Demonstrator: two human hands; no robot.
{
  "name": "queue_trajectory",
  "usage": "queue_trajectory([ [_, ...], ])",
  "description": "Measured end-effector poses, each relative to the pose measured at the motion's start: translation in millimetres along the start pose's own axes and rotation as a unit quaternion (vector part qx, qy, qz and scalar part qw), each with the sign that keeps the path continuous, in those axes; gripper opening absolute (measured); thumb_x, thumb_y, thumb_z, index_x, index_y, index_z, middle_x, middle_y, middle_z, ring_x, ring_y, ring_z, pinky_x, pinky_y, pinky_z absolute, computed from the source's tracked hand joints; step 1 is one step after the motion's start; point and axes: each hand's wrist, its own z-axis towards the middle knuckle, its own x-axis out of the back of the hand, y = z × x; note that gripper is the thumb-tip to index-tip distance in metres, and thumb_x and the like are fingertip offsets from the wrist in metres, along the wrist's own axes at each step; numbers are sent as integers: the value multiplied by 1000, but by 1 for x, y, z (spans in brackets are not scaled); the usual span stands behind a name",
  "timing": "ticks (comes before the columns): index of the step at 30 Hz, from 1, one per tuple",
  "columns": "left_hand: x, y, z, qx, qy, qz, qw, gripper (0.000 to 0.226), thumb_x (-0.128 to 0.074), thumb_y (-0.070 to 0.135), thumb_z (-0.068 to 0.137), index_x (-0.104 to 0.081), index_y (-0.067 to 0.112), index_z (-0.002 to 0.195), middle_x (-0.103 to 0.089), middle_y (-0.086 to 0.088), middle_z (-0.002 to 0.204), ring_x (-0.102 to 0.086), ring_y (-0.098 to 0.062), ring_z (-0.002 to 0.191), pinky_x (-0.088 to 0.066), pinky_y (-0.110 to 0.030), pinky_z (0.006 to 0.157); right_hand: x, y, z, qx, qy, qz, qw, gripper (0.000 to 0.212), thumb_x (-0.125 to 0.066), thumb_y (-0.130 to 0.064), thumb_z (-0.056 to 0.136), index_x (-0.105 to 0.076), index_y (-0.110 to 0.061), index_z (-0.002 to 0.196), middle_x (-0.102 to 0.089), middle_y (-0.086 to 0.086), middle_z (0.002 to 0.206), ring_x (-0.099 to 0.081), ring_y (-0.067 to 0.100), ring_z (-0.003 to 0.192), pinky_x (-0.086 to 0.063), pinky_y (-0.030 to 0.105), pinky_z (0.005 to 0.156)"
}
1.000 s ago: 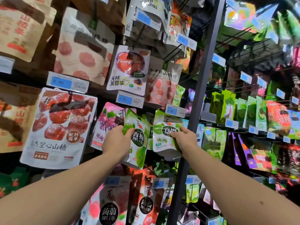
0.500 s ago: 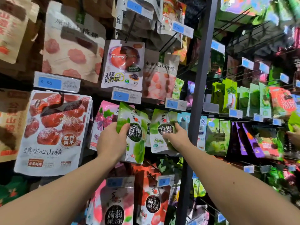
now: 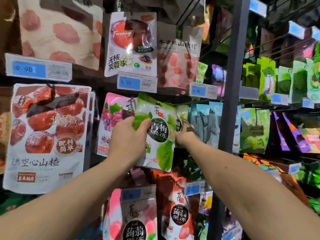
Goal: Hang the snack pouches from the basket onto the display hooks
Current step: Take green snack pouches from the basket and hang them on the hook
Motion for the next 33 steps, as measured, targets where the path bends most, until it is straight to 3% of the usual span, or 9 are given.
queue_trajectory([
  [5, 3, -3, 2, 16, -5, 7, 1000, 41, -64, 39, 97, -53, 18, 63, -57, 6, 60, -51, -6, 56, -32, -22, 50, 5, -11, 1, 43, 14, -83, 995, 85, -59, -43, 98, -12, -12, 162, -37, 20, 158, -42, 38, 141, -41, 41, 114],
  [8, -2, -3, 1, 26, -12, 17, 999, 41, -64, 39, 97, -51, 21, 64, -54, 8, 61, -48, -6, 57, -29, -33, 56, 10, -7, -10, 52, 65, 2, 997, 45, -52, -38, 103, -57, -4, 132, -61, 21, 132, -60, 38, 118, -49, 41, 101],
  [11, -15, -1, -3, 34, -24, 1, 999, 33, -60, 39, 99, -58, 18, 74, -60, 4, 72, -55, -15, 68, -29, -32, 63, 27, -6, -37, 63, 59, 208, 974, 32, -50, -34, 104, -61, -8, 89, -65, 12, 89, -65, 35, 80, -53, 41, 76],
  [14, -36, 4, -4, 55, -32, -15, 998, 31, -55, 39, 102, -62, 12, 90, -65, -4, 87, -60, -30, 87, -35, -34, 70, 46, -6, -73, 47, -7, 327, 944, 35, -46, -38, 107, -60, -7, 102, -59, 8, 83, -54, 20, 61, -51, 33, 60],
  [17, -57, 11, -4, 62, -39, -26, 997, 31, -54, 40, 102, -62, 11, 96, -67, -9, 97, -61, -33, 96, -44, -38, 77, 59, 6, -87, 98, -36, 283, 953, 54, -64, -50, 94, -57, -20, 139, -69, 5, 115, -67, 20, 89, -55, 36, 73],
  [19, -68, 18, -5, 70, -32, -49, 996, 33, -57, 40, 100, -66, 9, 98, -70, -13, 99, -63, -33, 96, -48, -40, 82, 68, 12, -93, 140, -5, 233, 962, 67, -73, -39, 91, -46, -27, 151, -65, -2, 115, -65, 18, 101, -53, 34, 85],
  [24, -87, 38, -4, 104, -56, -91, 989, 34, -58, 40, 96, -60, 8, 107, -68, -12, 107, -62, -33, 101, -47, -38, 86, 85, 12, -97, 193, 93, 209, 954, 65, -75, -14, 91, -50, -20, 150, -62, 3, 123, -62, -3, 89, -49, 10, 70],
  [29, -88, 53, -2, 87, -119, -94, 985, 35, -62, 30, 92, -45, 13, 117, -67, -8, 100, -63, -26, 89, -42, -34, 74, 90, 13, -94, 197, 142, 197, 950, 61, -74, -16, 91, -54, -24, 148, -65, 2, 128, -63, 3, 91, -55, 23, 84],
  [33, -92, 61, 1, 68, -139, -67, 986, 41, -62, 36, 87, -40, 19, 117, -65, -8, 103, -65, -31, 92, -53, -44, 85, 90, 12, -91, 162, 149, 212, 952, 57, -69, -15, 93, -54, -26, 147, -67, -9, 113, -68, 10, 90, -57, 29, 80],
])
